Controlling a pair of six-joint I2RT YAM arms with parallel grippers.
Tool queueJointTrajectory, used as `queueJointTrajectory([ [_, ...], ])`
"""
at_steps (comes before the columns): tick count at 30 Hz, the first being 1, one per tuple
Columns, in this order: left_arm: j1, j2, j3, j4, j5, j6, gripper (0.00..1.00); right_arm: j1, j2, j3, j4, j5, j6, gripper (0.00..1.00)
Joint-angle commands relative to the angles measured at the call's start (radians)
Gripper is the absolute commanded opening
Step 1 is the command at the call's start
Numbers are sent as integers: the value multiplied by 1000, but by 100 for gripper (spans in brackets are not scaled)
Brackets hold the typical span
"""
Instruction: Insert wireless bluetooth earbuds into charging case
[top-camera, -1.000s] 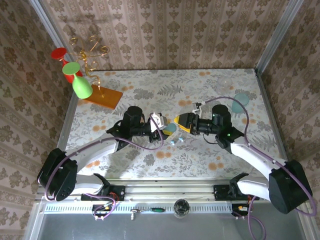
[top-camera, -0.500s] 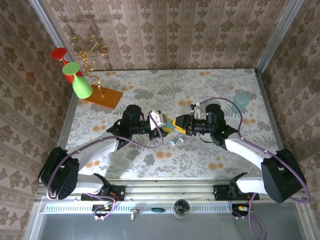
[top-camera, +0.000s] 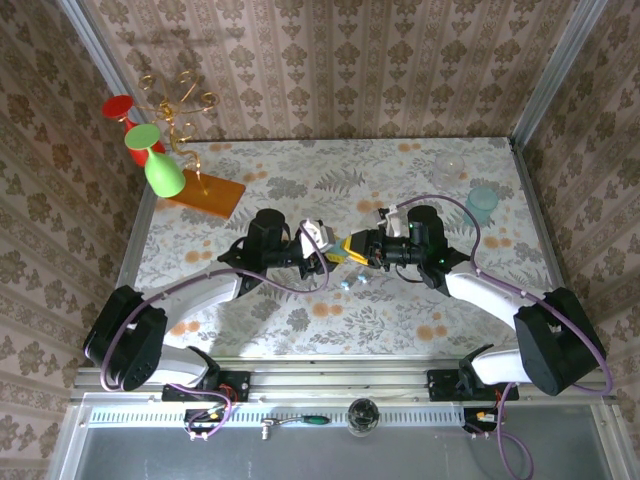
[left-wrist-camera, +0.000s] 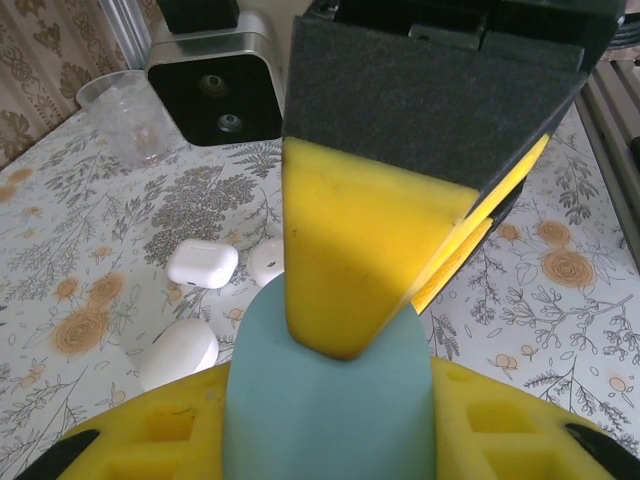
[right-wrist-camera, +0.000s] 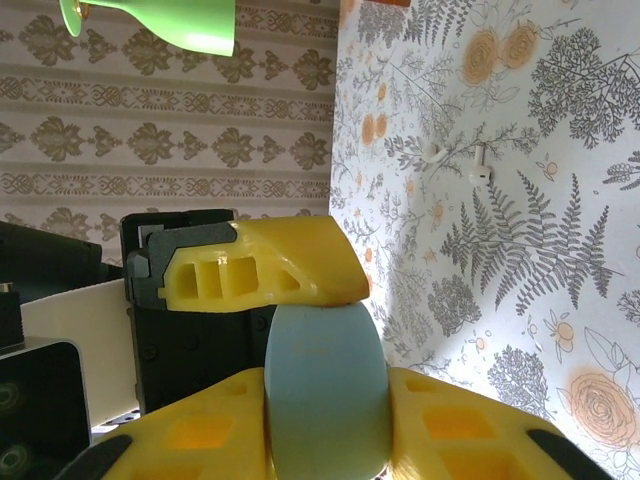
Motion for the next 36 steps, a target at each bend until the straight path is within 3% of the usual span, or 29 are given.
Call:
queueJointTrajectory([
  [1, -2, -6, 30, 52, 25, -14, 30, 0, 7, 13, 55, -16, 48, 26],
  [4, 1, -15, 16, 68, 19, -25, 51, -25, -10, -7, 79, -11, 72, 21],
  [8, 21, -39, -62, 246, 5, -112, 85, -68, -48, -54, 157, 1, 136, 18],
  [11, 27, -55, -95, 324, 5, -150, 94, -82, -51, -82, 276, -18, 226, 17],
  [18, 28, -88, -138, 429, -2, -226, 97, -100, -32, -114, 518, -47, 426, 16],
  [22, 29, -69, -178, 596, -43, -301, 92, -107, -7, -122, 643, -64, 522, 16],
  [30, 28, -13, -150, 699, -17, -388, 80, -108, 15, -104, 736, -96, 562, 14],
  [36, 16, 60, -116, 766, -17, -404, 78, -100, 22, -95, 739, -97, 561, 13],
])
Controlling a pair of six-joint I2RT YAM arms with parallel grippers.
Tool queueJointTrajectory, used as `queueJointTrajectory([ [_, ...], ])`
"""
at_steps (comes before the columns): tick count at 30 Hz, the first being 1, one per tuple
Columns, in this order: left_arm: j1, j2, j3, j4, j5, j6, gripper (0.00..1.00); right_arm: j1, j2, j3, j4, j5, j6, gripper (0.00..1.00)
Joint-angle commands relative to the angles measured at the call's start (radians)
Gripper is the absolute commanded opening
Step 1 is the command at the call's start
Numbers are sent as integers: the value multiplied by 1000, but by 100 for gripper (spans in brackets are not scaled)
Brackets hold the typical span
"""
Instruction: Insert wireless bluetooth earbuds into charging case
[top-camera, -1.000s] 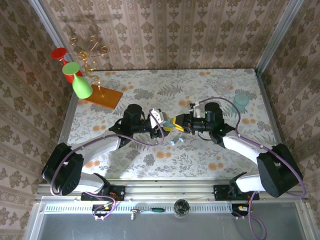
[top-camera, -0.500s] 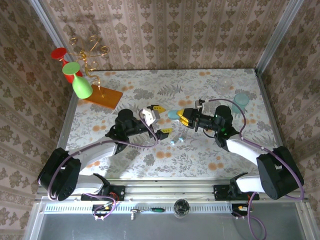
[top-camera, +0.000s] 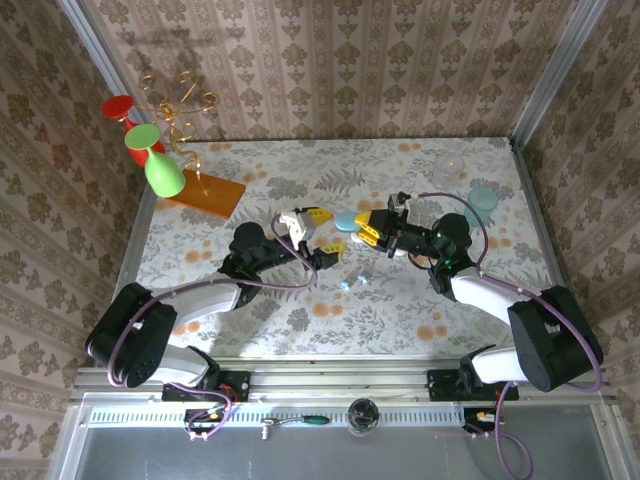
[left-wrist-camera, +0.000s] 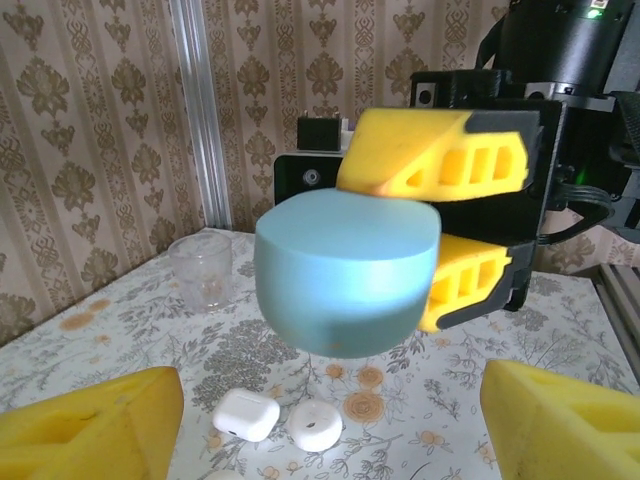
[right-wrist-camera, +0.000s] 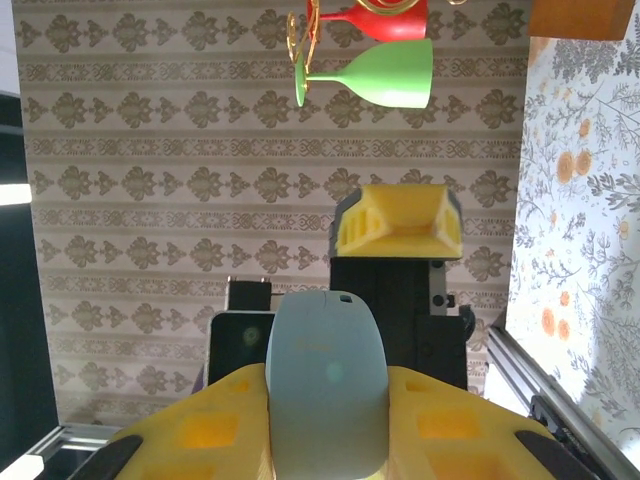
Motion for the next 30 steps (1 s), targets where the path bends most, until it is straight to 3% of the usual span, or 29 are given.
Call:
queueJointTrajectory([
  [1, -5, 40, 49, 111, 12, -46, 77, 5, 7, 17, 59, -32, 13, 13],
  [5, -5, 77, 79, 161, 12, -57, 75, 8, 5, 17, 60, -33, 14, 13],
  [11, -5, 104, 110, 160, 96, -69, 67, 7, -7, 20, 41, -38, 5, 13],
  [30, -19, 144, 132, 187, 156, -93, 48, 8, -5, 19, 36, -41, 6, 13],
])
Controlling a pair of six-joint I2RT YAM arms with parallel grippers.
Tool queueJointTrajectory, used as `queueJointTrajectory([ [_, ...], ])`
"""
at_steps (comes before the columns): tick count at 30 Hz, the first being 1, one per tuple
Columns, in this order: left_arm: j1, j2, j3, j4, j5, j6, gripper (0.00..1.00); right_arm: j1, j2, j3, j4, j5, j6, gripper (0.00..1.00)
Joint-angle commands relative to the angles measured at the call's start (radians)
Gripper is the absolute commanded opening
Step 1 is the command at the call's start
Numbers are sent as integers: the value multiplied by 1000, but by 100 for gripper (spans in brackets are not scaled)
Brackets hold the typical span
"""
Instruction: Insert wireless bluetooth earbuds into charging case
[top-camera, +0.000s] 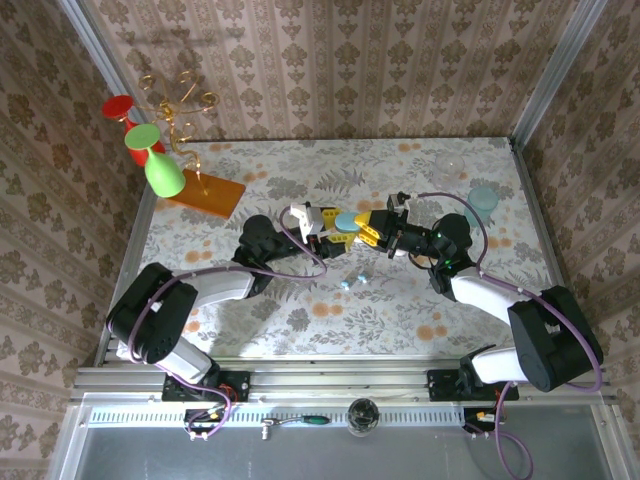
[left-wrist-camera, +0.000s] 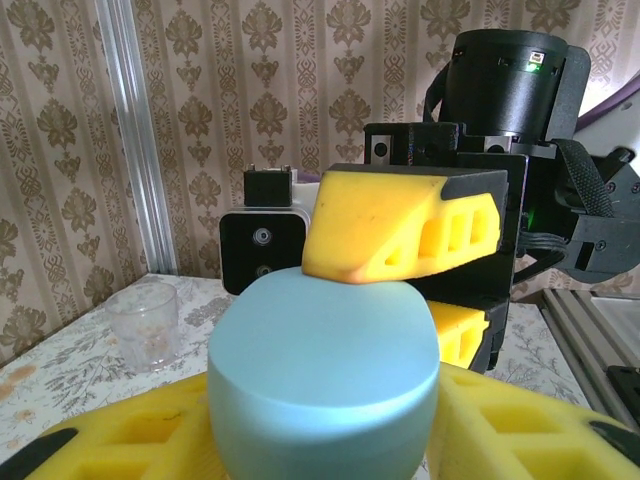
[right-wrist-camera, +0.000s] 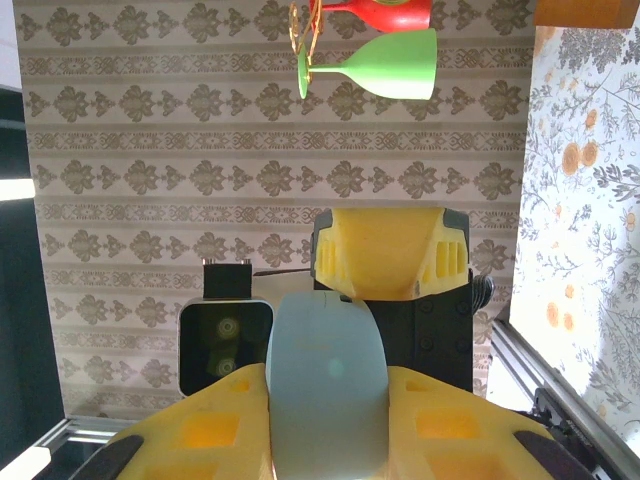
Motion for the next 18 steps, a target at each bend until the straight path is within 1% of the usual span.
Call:
queueJointTrajectory([
  [1, -6, 5, 35, 39, 32, -21, 48, 5, -5, 20, 29, -27, -7, 13],
  [4, -6, 5, 35, 40, 31, -22, 47, 5, -5, 23, 26, -30, -8, 13],
  [9, -6, 5, 41, 39, 38, -30, 36, 5, -6, 22, 16, -31, -10, 13],
  [11, -5, 3, 41, 34, 39, -31, 31, 5, -8, 24, 6, -32, -16, 13],
  [14, -5, -5, 43, 18, 34, -34, 29, 5, -17, 27, -22, -34, -31, 14],
  [15, -5, -8, 43, 5, 36, -29, 29, 3, -22, 29, -36, -35, -42, 18],
  [17, -4, -20, 40, -21, 37, -15, 29, -4, -39, 29, -89, -31, -74, 35],
  [18, -5, -28, 34, -32, 32, -5, 29, -11, -55, 29, -129, -28, -105, 45],
])
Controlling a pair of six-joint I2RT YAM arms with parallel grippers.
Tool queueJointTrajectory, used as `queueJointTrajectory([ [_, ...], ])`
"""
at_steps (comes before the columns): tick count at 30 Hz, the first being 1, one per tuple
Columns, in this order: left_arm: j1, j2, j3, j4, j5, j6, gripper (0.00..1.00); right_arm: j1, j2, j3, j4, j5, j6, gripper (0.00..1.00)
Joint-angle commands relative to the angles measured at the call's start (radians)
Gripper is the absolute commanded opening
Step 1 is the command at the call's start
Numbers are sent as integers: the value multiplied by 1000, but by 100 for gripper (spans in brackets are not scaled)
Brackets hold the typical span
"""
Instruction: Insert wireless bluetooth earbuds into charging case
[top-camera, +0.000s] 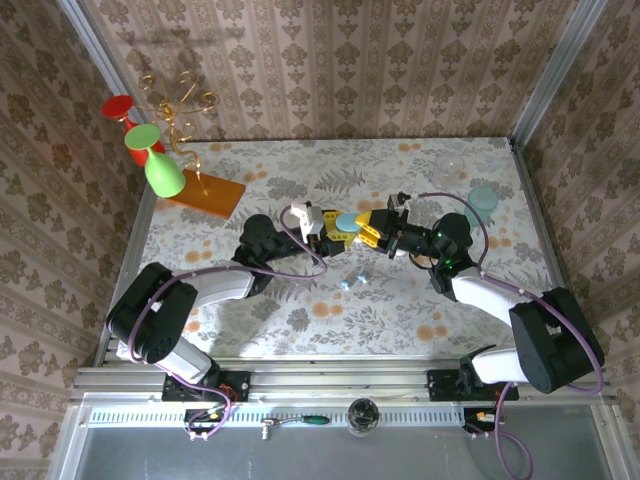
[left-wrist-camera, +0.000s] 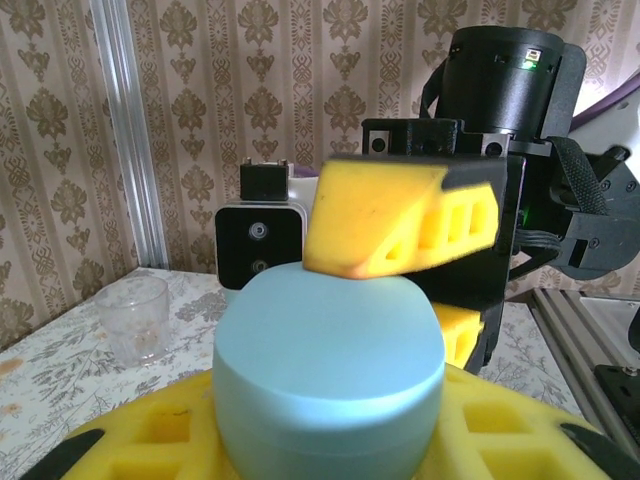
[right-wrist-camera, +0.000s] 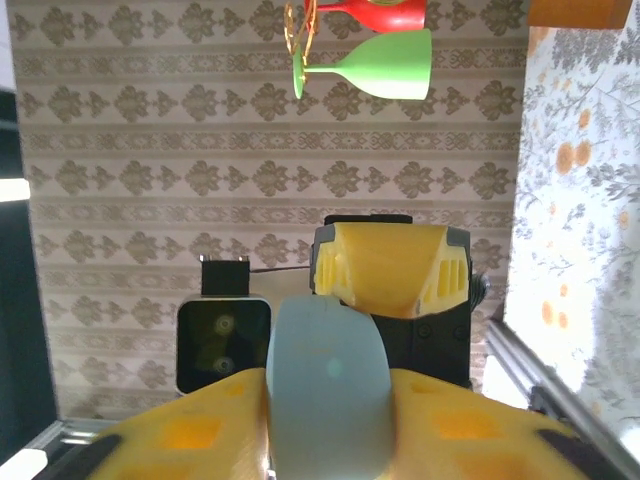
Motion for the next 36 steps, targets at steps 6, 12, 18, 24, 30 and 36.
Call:
queueJointTrajectory([
  [6, 9, -73, -12, -44, 9, 16, 29, -84, -158, 25, -341, -7, -292, 75],
  [12, 12, -128, -50, -125, 8, 41, 28, -121, -326, 197, -1096, 125, -936, 81],
  [18, 13, -190, -89, -199, -3, 90, 28, -51, -322, 367, -1386, 192, -1402, 85],
  [24, 12, -219, -84, -269, 27, 109, 28, 93, -299, 472, -1445, 293, -1691, 88],
  [30, 12, -230, -72, -300, 47, 103, 28, 224, -244, 501, -1424, 486, -1850, 88],
  [36, 9, -244, -82, -299, 44, 108, 28, 263, -178, 527, -1406, 571, -1884, 88],
])
